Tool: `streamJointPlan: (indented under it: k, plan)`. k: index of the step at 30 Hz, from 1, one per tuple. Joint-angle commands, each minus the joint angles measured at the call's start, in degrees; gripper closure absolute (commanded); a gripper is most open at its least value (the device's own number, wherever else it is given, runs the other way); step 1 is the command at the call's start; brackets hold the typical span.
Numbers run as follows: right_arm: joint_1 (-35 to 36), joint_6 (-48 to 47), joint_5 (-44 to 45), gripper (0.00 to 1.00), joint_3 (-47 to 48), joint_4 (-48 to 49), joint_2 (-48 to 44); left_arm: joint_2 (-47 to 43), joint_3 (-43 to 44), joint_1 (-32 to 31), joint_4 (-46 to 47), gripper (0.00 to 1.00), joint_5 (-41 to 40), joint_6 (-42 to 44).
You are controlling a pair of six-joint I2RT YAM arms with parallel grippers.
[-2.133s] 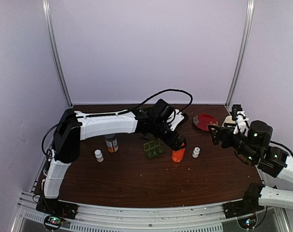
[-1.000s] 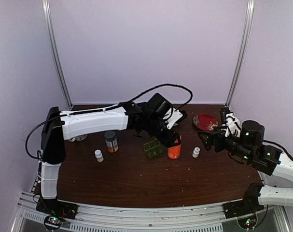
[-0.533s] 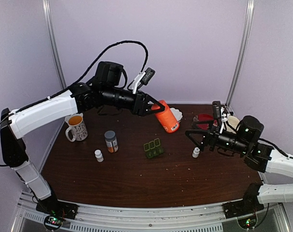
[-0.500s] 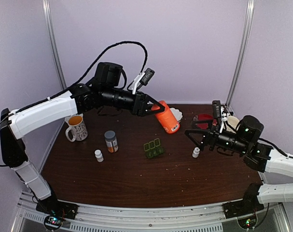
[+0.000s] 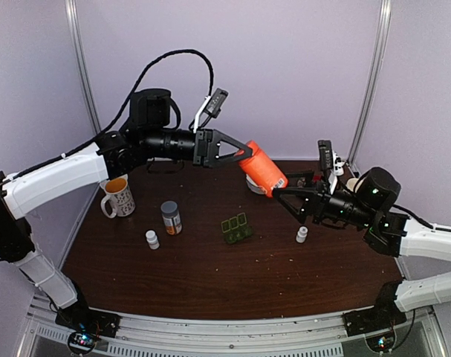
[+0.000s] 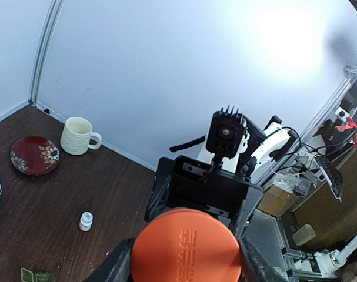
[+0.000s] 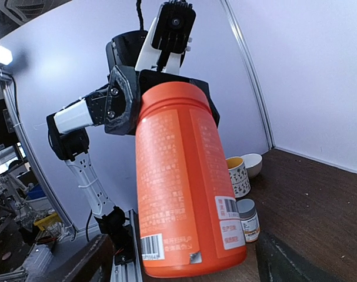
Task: Sort the pills into containers
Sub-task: Pass from the left arm to the right
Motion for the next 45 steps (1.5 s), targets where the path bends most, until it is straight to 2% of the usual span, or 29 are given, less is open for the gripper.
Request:
streamJointPlan:
  k: [1, 13, 19, 23, 26, 30, 33, 37, 38, 39, 42, 43, 45]
  plan:
    - [1.03, -0.87, -0.35, 0.17, 2.84, 1.54, 1.18, -1.29, -0.77, 0.36, 7.14, 0.61, 2.87, -2.8]
    - [2.28, -2.63, -0.18, 0.45, 4.97, -0.9, 2.98, -1.66, -2.21, 0.34, 8.48, 0.61, 3.48, -3.54]
    - [4.2, -10.34, 2.43, 0.57, 7.63, -9.65, 3.24, -1.6, -1.57, 0.34, 7.24, 0.61, 2.57, -3.76]
    - [7.84, -20.82, 13.13, 0.6, 9.05, -17.49, 2.63, -0.56, 1.09, 0.54, -0.74, 0.61, -1.68, -3.68]
    - [11.06, -28.71, 25.55, 0.65, 8.95, -20.01, 2.27, -0.27, 2.43, 0.86, -6.21, 0.6, -5.14, -6.61]
    - [14.85, -36.34, 38.63, 0.69, 7.55, -18.87, 1.98, -0.47, -0.73, 0.96, -3.41, 0.57, -4.93, -15.89]
    - [16.65, -40.11, 43.22, 0.71, 7.42, -18.35, 2.51, -0.45, -3.85, 0.96, 1.82, 0.56, -4.12, -21.85]
    - [19.07, -44.0, 48.34, 0.73, 7.69, -18.28, 3.78, -0.11, -4.23, 1.07, 2.07, 0.53, -5.55, -23.64]
    - [19.15, -44.02, 48.44, 0.74, 7.73, -18.36, 3.94, -0.23, -4.16, 1.13, 2.16, 0.5, -5.67, -23.64]
    - [19.14, -43.57, 48.39, 0.74, 7.73, -18.32, 3.99, -0.38, -4.21, 1.18, 2.5, 0.43, -5.92, -23.38]
    - [18.99, -40.48, 45.13, 0.75, 7.49, -18.31, 3.17, -2.33, -5.43, 1.3, 3.96, 0.1, -7.39, -20.33]
    - [18.71, -39.15, 43.29, 0.76, 7.45, -18.42, 2.82, -3.25, -6.31, 1.5, 4.63, 0.04, -8.15, -19.12]
    - [17.81, -36.22, 39.17, 0.76, 7.59, -19.0, 2.25, -4.91, -7.88, 2.24, 6.48, 0.02, -9.37, -15.78]
